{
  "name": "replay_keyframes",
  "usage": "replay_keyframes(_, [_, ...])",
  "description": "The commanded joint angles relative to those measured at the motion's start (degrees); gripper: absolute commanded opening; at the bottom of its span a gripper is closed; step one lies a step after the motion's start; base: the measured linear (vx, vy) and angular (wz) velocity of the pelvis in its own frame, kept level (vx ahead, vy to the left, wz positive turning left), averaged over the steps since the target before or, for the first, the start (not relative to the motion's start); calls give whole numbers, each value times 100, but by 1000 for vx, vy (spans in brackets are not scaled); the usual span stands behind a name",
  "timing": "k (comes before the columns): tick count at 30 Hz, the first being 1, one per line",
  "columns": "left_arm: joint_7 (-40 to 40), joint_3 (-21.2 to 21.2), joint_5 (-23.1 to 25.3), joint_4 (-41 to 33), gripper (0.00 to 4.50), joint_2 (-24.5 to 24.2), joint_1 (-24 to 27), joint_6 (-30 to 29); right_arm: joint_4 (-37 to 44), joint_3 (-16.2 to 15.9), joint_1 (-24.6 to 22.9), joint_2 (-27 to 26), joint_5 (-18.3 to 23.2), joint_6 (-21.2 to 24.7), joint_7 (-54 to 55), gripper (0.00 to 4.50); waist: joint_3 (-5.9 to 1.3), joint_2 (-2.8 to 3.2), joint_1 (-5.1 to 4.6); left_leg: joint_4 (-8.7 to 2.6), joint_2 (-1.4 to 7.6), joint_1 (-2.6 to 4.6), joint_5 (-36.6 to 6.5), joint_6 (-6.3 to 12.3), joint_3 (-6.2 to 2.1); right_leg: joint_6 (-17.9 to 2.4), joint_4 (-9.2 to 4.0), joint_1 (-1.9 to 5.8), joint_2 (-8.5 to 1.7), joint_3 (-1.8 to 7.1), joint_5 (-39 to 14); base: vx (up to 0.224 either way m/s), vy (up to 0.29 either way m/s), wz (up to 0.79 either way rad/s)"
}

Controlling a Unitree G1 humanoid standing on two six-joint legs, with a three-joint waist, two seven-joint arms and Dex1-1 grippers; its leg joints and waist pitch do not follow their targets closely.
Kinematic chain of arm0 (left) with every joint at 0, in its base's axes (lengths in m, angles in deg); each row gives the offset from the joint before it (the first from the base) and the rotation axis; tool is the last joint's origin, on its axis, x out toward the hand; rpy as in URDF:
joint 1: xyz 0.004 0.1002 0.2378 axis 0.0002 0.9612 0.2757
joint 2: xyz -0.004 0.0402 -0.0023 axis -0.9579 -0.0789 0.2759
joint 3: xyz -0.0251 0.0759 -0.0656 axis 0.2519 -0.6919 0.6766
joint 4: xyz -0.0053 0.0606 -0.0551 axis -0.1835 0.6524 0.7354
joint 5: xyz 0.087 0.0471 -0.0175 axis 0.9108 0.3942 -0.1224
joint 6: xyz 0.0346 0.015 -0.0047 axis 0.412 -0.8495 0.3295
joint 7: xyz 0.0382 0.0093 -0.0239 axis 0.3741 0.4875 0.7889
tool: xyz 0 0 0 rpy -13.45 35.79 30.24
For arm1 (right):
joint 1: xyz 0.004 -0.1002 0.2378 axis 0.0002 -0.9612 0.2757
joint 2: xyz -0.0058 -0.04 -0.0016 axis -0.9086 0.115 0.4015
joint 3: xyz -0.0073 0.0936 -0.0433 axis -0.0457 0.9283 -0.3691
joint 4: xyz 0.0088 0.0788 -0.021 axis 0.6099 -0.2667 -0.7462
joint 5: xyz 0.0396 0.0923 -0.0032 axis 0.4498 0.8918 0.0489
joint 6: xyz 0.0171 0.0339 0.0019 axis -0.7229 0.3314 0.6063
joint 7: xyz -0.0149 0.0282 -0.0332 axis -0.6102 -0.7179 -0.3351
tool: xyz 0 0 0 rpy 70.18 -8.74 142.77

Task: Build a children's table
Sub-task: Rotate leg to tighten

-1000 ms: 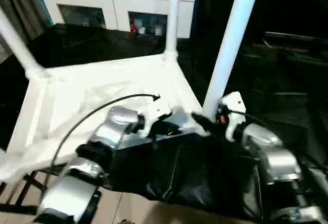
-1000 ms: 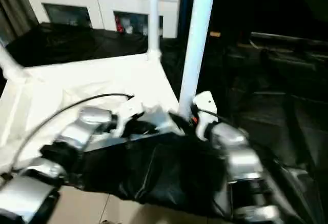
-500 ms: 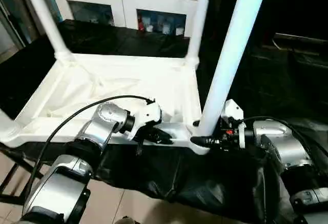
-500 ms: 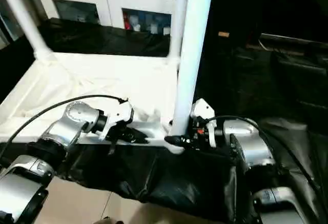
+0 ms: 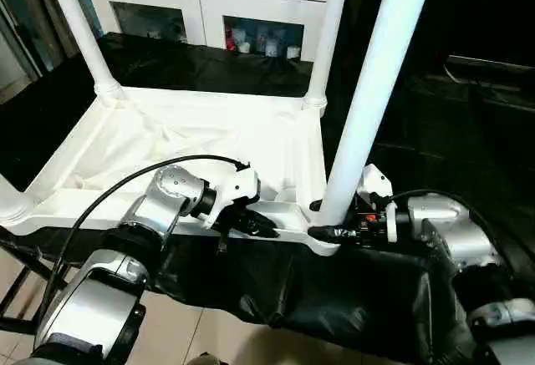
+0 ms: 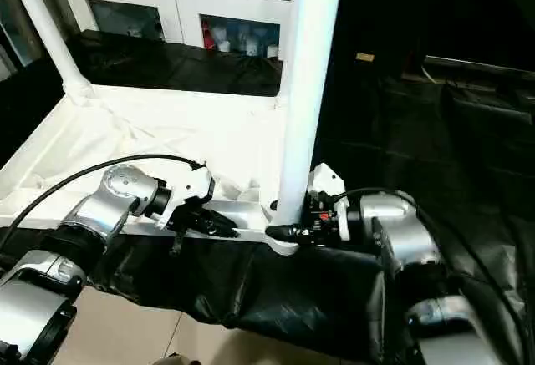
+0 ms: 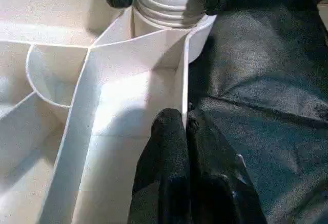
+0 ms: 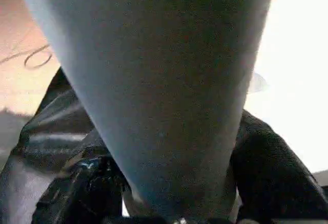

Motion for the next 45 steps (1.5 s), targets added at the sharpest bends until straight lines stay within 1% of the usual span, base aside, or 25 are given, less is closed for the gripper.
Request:
replay_keyframes(1, [794, 38, 71, 70, 0, 342, -113, -356, -5, -110, -148, -491, -257, 114, 1168, 248, -285, -11, -9, -408, 285, 80, -1707, 100, -120, -1356, -429, 229, -374, 227, -1825, 0, 0, 0])
replay_keyframes(2, [889, 59, 69, 66, 0, 377, -113, -410, 6, -71, -163, -543, -294, 133, 1380, 248, -264, -24, -39, -423, 275, 89, -1862, 16, -127, -1259, -460, 219, -376, 230, -2154, 0, 0, 0])
replay_keyframes(3, [1025, 92, 64, 63, 0, 433, -112, -490, 18, -15, -184, -619, -343, 173, 1696, 247, -250, -26, -83, -433, 257, 138, -2179, -119, -174, -1045, -522, 197, -398, 207, -2859, 0, 0, 0])
replay_keyframes(4, [1165, 112, 70, 44, 0, 494, -102, -545, 72, 66, -217, -729, -374, 269, 2062, 245, -252, -33, -106, -430, 240, 153, -2299, -143, -196, -851, -582, 192, -412, 197, -3253, 0, 0, 0])
replay_keyframes(6, [1672, 195, 74, 11, 0, 729, -79, -742, 293, 325, -329, -1137, -339, 604, 2945, 223, -230, -45, -155, -459, 245, 131, -2302, -149, -208, -703, -605, 171, -386, 221, -3381, 0, 0, 0])
replay_keyframes(7, [1921, 217, 88, 1, 0, 866, -73, -826, 400, 411, -380, -1354, -414, 717, 3446, 223, -246, -51, -165, -460, 238, 149, -2359, -166, -221, -640, -630, 154, -393, 201, -3463, 0, 0, 0])
replay_keyframes(11, [2599, 272, 129, -38, 0, 1235, -64, -973, 586, 507, -442, -1934, -634, 974, 4583, 206, -246, -41, -200, -484, 229, 156, -2445, -176, -225, -549, -656, 128, -377, 198, -3388, 0, 0, 0])
replay_keyframes(12, [2873, 257, 180, -66, 0, 1391, -42, -960, 614, 520, -417, -2228, -689, 1013, 5094, 201, -254, -55, -212, -494, 233, 175, -2467, -156, -221, -551, -666, 112, -371, 197, -3264, 0, 0, 0])
replay_keyframes(15, [2933, 214, 225, -101, 0, 1444, -7, -940, 617, 492, -395, -2358, -696, 992, 5288, 201, -248, -46, -223, -506, 232, 177, -2545, -149, -219, -579, -665, 99, -368, 219, -3099, 0, 0, 0])
replay_keyframes(16, [2874, 159, 237, -225, 0, 1482, 90, -933, 696, 431, -382, -2458, -692, 755, 5299, 201, -248, -50, -238, -517, 232, 165, -2582, -135, -223, -587, -659, 105, -365, 223, -3037, 0, 0, 0])
replay_keyframes(17, [2846, 149, 228, -296, 0, 1486, 144, -950, 754, 463, -377, -2480, -662, 613, 5259, 234, -252, -70, -257, -522, 231, 140, -2557, -119, -220, -598, -648, 119, -362, 230, -2935, 0, 0, 0])
replay_keyframes(19, [2788, 138, 224, -334, 0, 1452, 173, -911, 747, 541, -357, -2468, -586, 603, 5214, 268, -252, -73, -266, -510, 224, 149, -2532, -71, -206, -632, -640, 107, -366, 247, -2861, 0, 0, 0])
replay_keyframes(21, [2689, 111, 205, -424, 0, 1373, 224, -873, 815, 604, -348, -2416, -501, 652, 5095, 268, -253, -92, -272, -512, 226, 126, -2442, -12, -203, -657, -634, 126, -376, 256, -2809, 0, 0, 0])
replay_keyframes(22, [2584, 109, 179, -466, 0, 1309, 250, -816, 844, 608, -347, -2329, -470, 655, 4946, 270, -252, -80, -275, -512, 225, 117, -2403, 11, -203, -662, -629, 130, -377, 258, -2797, 0, 0, 0])
replay_keyframes(24, [2309, 126, 114, -536, 0, 1190, 304, -702, 934, 589, -385, -2118, -303, 704, 4442, 310, -265, -95, -273, -509, 229, 91, -2244, 67, -195, -679, -616, 162, -383, 265, -2668, 0, 0, 0])
replay_keyframes(27, [1841, 109, 51, -675, 0, 958, 394, -561, 1069, 399, -504, -1590, -186, 794, 3509, 325, -269, -113, -242, -485, 236, 79, -2006, 190, -164, -764, -588, 180, -380, 286, -2363, 0, 0, 0])
replay_keyframes(28, [1841, 109, 51, -675, 0, 958, 394, -561, 1069, 399, -504, -1590, -186, 794, 3509, 336, -277, -119, -235, -472, 234, 67, -1868, 229, -154, -838, -559, 200, -378, 286, -2178, 0, 0, 0])
replay_keyframes(30, [1443, 124, -18, -678, 0, 757, 405, -461, 1078, 220, -577, -1062, -159, 684, 2644, 347, -297, -118, -217, -452, 230, 59, -1575, 292, -139, -962, -520, 229, -378, 279, -1891, 0, 0, 0])
replay_keyframes(31, [1443, 124, -18, -678, 0, 757, 405, -461, 1078, 220, -577, -1062, -159, 684, 2644, 357, -303, -119, -207, -444, 232, 65, -1520, 316, -136, -1000, -512, 238, -376, 272, -1808, 0, 0, 0])
replay_keyframes(35, [794, 147, -191, -682, 0, 535, 360, -405, 798, 23, -509, -445, -250, 356, 1611, 357, -328, -120, -174, -400, 237, 51, -1184, 434, -106, -1224, -440, 270, -366, 263, -1283, 0, 0, 0])
replay_keyframes(39, [393, 122, -263, -645, 0, 405, 313, -410, 641, -25, -395, -191, -145, 308, 887, 357, -340, -116, -89, -372, 264, 44, -937, 558, -88, -1431, -366, 283, -345, 238, -869, 0, 0, 0])
replay_keyframes(41, [218, 93, -261, -605, 0, 343, 284, -402, 568, -46, -318, -112, -74, 338, 613, 357, -338, -119, -62, -367, 261, 45, -980, 573, -85, -1462, -369, 287, -356, 234, -953, 0, 0, 0])
replay_keyframes(42, [143, 83, -252, -585, 0, 319, 269, -385, 501, -77, -263, -69, -52, 361, 517, 332, -328, -115, -60, -373, 269, 53, -1057, 551, -86, -1467, -385, 276, -354, 230, -1085, 0, 0, 0])
replay_keyframes(44, [60, 73, -250, -563, 0, 301, 247, -386, 401, -124, -192, -23, -62, 350, 421, 324, -324, -106, -56, -378, 281, 61, -1118, 483, -90, -1464, -387, 268, -358, 231, -1183, 0, 0, 0])
replay_keyframes(45, [-32, 57, -256, -555, 0, 283, 232, -378, 327, -163, -143, 9, -50, 355, 298, 319, -326, -121, -51, -379, 285, 64, -1142, 445, -93, -1465, -383, 268, -365, 230, -1229, 0, 0, 0])
